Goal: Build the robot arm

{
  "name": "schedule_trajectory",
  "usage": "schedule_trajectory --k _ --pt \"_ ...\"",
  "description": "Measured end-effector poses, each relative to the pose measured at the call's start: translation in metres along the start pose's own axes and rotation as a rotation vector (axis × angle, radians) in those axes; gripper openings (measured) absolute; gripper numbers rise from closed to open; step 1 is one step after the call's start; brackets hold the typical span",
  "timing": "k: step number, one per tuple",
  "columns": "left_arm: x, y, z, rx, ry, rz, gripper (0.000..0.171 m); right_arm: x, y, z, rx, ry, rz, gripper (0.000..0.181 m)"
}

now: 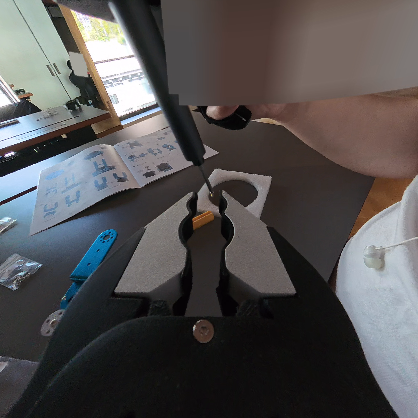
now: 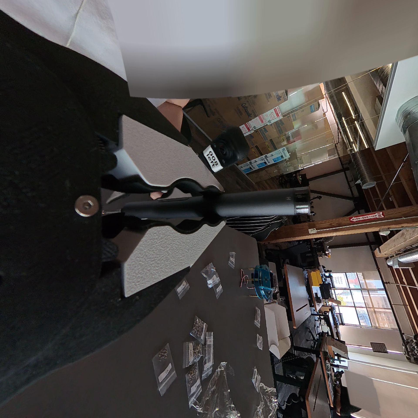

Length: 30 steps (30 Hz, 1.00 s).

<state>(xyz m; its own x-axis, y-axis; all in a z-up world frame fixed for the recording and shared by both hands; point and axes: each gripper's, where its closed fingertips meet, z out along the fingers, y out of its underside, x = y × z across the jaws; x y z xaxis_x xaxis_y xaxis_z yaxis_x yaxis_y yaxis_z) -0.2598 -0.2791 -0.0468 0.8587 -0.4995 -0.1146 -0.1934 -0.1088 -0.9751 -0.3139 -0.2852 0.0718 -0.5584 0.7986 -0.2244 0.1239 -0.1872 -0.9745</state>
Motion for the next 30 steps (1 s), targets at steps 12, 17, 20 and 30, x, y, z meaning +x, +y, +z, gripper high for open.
schedule_trajectory --k 12,17,20,30 --pt "-0.091 -0.032 -0.071 0.052 0.08 -0.245 0.045 0.037 -0.011 0.056 0.049 -0.004 -0.061 0.017" --pt "-0.119 -0.026 -0.066 -0.016 0.136 -0.185 0.04 0.059 -0.01 0.082 0.067 0.016 -0.079 0.017" --pt "-0.129 -0.018 -0.058 -0.059 0.181 -0.148 0.039 0.073 -0.002 0.093 0.053 0.05 -0.081 0.017" --pt "-0.14 0.002 -0.049 -0.05 0.336 -0.092 0.028 0.102 0.014 0.102 0.053 0.15 -0.052 0.017"
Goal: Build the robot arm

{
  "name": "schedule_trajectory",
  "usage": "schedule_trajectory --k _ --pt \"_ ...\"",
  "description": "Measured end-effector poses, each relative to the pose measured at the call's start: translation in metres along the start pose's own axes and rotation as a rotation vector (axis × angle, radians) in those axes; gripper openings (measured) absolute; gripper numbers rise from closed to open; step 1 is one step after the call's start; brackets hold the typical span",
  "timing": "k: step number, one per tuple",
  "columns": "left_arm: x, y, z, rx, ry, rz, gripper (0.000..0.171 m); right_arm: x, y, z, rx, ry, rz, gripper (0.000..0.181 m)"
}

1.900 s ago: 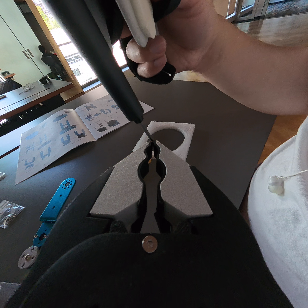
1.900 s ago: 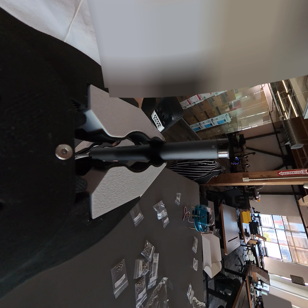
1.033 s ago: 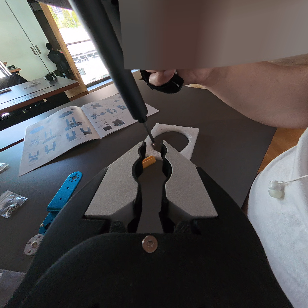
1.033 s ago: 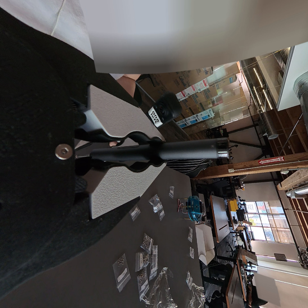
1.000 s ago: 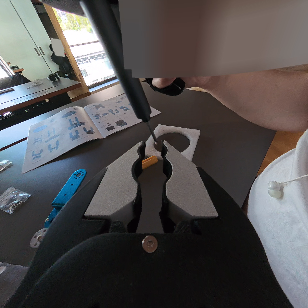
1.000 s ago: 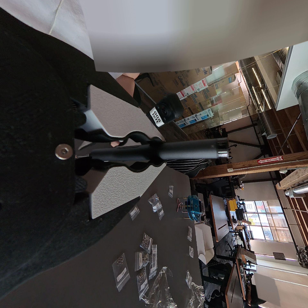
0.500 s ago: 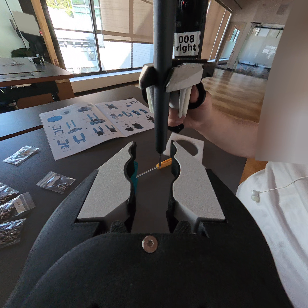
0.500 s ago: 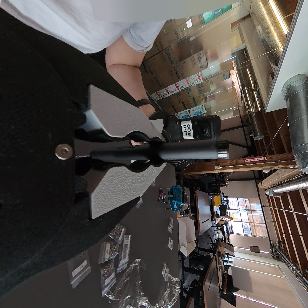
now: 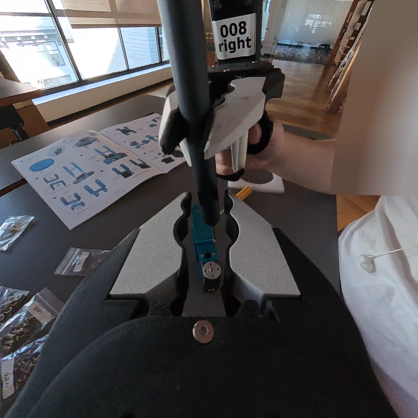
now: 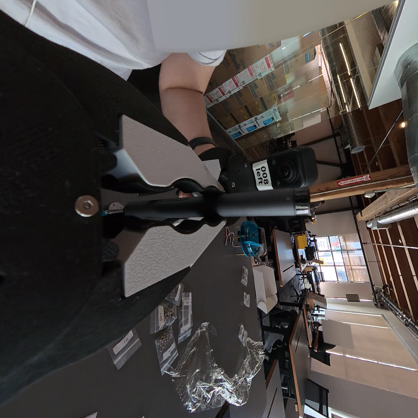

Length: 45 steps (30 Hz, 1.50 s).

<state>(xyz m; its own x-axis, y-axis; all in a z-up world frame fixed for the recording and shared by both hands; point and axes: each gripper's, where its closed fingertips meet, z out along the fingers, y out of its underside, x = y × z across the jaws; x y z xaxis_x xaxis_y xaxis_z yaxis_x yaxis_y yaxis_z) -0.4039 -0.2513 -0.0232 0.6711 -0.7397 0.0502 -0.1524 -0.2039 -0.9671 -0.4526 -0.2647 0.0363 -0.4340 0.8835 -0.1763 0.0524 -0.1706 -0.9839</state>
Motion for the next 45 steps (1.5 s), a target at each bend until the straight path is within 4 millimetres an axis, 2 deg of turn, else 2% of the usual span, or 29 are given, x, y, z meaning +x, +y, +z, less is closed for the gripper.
schedule_trajectory --k 9,14,45 --pt "-0.006 0.003 0.006 0.029 0.06 0.029 0.018 0.009 0.011 0.002 -0.019 0.035 0.014 0.017" --pt "-0.004 0.003 0.006 0.058 0.104 -0.009 0.017 0.01 0.011 0.001 -0.002 0.017 0.043 0.017" --pt "-0.011 0.015 0.009 0.064 0.104 -0.032 0.016 0.017 0.023 0.002 -0.02 0.007 0.067 0.017"
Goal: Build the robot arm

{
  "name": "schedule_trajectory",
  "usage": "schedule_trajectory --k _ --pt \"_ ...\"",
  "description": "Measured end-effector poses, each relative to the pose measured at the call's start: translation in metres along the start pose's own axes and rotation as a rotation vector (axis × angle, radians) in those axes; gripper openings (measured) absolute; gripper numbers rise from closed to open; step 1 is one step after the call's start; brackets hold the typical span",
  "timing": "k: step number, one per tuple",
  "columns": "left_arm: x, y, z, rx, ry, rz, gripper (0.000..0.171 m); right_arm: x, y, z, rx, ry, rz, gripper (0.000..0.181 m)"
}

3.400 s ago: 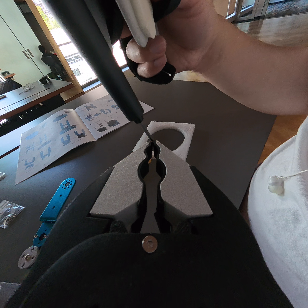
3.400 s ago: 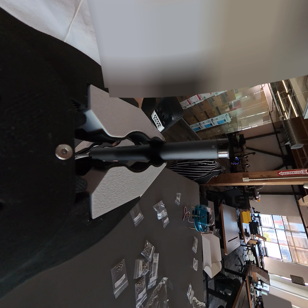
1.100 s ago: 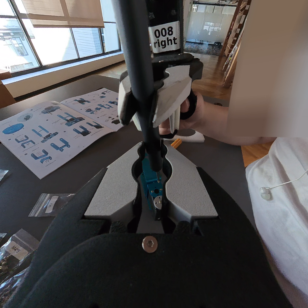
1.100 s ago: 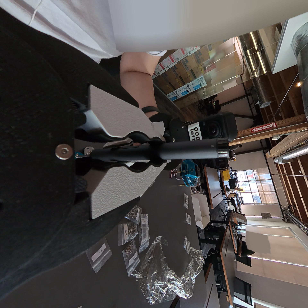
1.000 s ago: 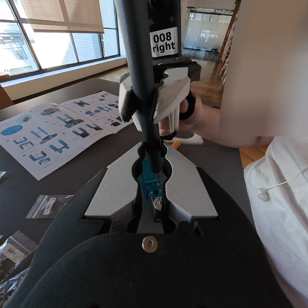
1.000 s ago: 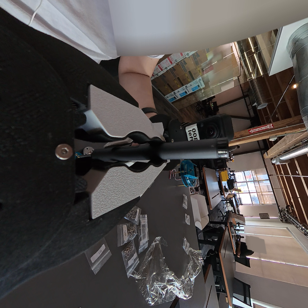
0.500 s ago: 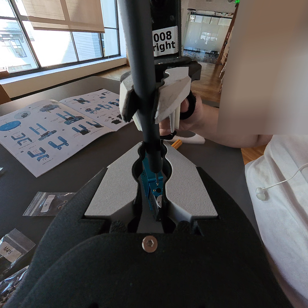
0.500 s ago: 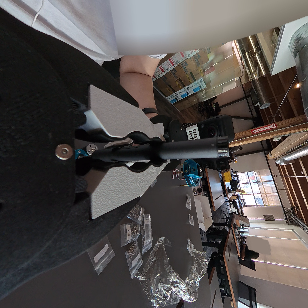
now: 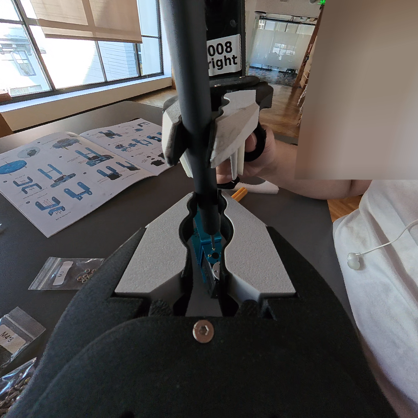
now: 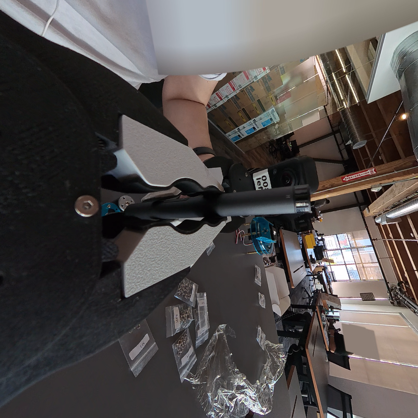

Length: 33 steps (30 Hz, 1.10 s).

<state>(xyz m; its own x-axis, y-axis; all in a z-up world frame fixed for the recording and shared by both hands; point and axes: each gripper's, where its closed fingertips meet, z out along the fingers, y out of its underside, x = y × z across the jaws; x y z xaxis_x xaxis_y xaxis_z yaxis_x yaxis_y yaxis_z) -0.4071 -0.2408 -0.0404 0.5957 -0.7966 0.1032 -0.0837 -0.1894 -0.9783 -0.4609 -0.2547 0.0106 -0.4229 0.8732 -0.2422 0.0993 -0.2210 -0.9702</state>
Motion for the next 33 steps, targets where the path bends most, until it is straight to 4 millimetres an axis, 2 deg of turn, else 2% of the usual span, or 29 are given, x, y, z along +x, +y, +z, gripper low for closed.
schedule_trajectory --k 16,22,23,25,27,30,33 --pt "0.003 0.0 0.005 -0.039 -0.012 0.039 0.016 -0.004 -0.002 -0.01 0.054 0.001 0.019 0.018" --pt "0.004 0.0 0.005 -0.047 -0.018 0.045 0.016 -0.005 -0.002 -0.01 0.023 0.024 -0.005 0.018" --pt "0.004 0.0 0.004 -0.054 -0.017 0.048 0.019 -0.005 -0.002 -0.01 0.02 0.03 -0.01 0.017" --pt "0.003 -0.001 -0.004 -0.067 -0.032 0.05 0.041 -0.005 -0.002 -0.01 0.015 0.037 -0.019 0.017" --pt "0.0 -0.017 -0.02 -0.022 -0.049 0.035 0.046 -0.006 -0.002 -0.011 0.016 0.047 -0.027 0.018" --pt "-0.002 -0.066 -0.043 0.13 -0.065 -0.044 0.04 -0.007 -0.002 -0.012 0.018 0.062 -0.053 0.017" --pt "0.005 -0.095 -0.041 0.136 -0.114 0.019 0.043 -0.009 -0.002 -0.011 0.02 0.066 -0.075 0.017"
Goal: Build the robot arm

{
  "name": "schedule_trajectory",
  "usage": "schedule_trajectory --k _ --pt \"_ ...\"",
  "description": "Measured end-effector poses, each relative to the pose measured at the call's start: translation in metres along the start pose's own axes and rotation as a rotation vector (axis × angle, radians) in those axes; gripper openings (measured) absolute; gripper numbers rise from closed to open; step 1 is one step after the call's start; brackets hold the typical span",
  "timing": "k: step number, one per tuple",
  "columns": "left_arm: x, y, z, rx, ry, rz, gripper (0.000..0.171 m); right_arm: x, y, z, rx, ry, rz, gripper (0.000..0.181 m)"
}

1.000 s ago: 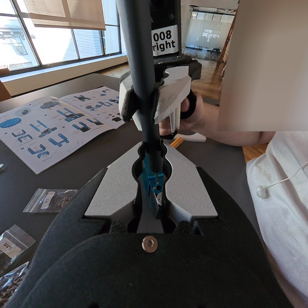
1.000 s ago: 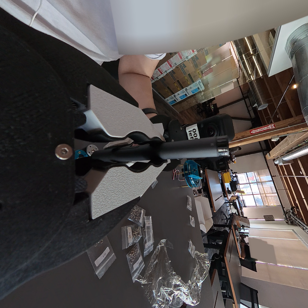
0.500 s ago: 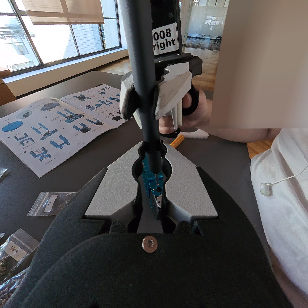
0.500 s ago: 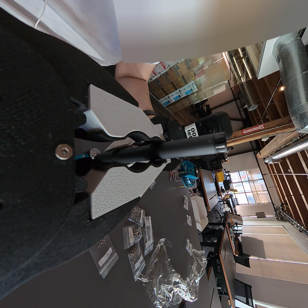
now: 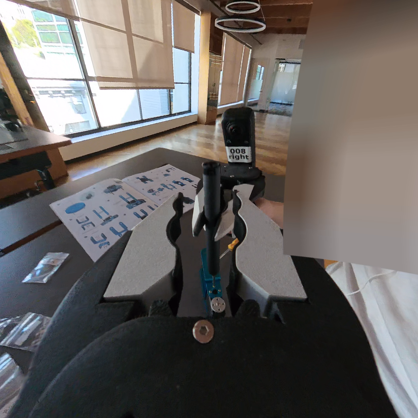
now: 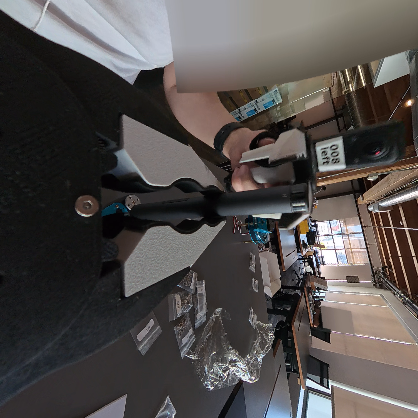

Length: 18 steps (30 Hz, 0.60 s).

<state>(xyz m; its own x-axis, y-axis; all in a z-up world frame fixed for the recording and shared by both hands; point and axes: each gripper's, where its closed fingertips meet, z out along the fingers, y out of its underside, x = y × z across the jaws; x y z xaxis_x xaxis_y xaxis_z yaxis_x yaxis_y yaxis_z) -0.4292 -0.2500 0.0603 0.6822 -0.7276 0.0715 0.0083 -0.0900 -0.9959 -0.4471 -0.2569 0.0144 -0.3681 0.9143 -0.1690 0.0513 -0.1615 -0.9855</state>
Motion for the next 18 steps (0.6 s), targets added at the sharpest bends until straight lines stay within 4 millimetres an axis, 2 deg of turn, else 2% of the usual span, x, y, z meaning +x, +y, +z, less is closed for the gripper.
schedule_trajectory --k 2,5,6,7,9,12,14,18 --pt "0.006 -0.005 0.01 -0.033 -0.026 0.05 0.045 0.0 0.0 0.0 0.002 -0.001 -0.001 0.017" --pt "0.008 -0.001 0.024 -0.092 -0.05 0.071 0.041 -0.001 0.0 -0.001 0.0 -0.006 -0.011 0.017" --pt "0.008 0.002 0.027 -0.104 -0.057 0.076 0.038 -0.002 0.0 -0.001 0.0 -0.006 -0.016 0.017" --pt "0.01 0.005 0.029 -0.116 -0.047 0.079 0.027 -0.003 0.0 0.0 -0.001 -0.005 -0.019 0.017" --pt "0.009 0.007 0.03 -0.115 -0.063 0.089 0.017 -0.005 0.0 0.0 0.002 -0.011 -0.022 0.018" --pt "0.011 0.008 0.028 -0.114 -0.058 0.097 0.016 -0.008 0.002 -0.002 -0.013 -0.034 -0.044 0.019" --pt "0.012 0.008 0.029 -0.119 -0.069 0.108 0.016 -0.013 0.008 -0.008 -0.055 -0.091 -0.065 0.028" --pt "0.015 0.008 0.031 -0.134 -0.055 0.111 0.016 -0.01 0.022 -0.025 -0.132 -0.18 -0.064 0.026"
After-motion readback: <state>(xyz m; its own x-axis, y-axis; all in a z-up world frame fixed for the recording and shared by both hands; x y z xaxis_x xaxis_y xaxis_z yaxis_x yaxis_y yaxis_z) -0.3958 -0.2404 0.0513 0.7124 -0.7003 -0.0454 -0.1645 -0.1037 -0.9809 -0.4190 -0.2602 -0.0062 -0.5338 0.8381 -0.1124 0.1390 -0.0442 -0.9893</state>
